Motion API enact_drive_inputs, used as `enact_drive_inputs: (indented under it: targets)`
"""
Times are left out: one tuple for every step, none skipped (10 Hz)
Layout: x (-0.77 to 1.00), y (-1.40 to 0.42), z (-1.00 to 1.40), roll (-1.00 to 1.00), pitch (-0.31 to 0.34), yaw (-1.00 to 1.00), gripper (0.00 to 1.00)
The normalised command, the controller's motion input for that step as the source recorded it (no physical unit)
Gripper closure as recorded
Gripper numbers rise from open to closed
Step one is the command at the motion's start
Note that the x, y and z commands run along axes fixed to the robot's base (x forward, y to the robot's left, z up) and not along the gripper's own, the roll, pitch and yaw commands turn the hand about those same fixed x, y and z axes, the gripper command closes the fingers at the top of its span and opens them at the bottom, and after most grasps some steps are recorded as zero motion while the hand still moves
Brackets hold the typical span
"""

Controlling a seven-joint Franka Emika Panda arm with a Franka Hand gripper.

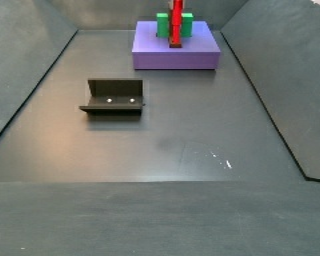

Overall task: Pick up the red object. Move up. Place the red object on the fixture. Regrasp the red object. Move to above the board. Insert the red object.
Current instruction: Insert the red object.

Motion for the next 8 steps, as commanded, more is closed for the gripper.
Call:
enact_drive_inputs:
  targets:
    - [0.09,-0.14,-0.07,-0.02,0.01,0.0,1.0]
    - [0.09,-0.14,0.0,-0.04,0.036,0.0,1.0]
    - [0.08,-0.19,0.0,-0.06,0.043,0.0,1.0]
    - [0.08,-0.18,0.0,-0.07,0.034,0.0,1.0]
    - [0.07,-0.14,0.0,-0.09,0.02,0.0,1.0]
    - [0.0,-0.01,-0.02,-0.08,0.0,0.0,1.0]
    - [0.0,0.0,-0.08,-0.1,0.0,0.0,1.0]
    - [0.0,0.0,-0.08,-0.13,0.0,0.0,1.0]
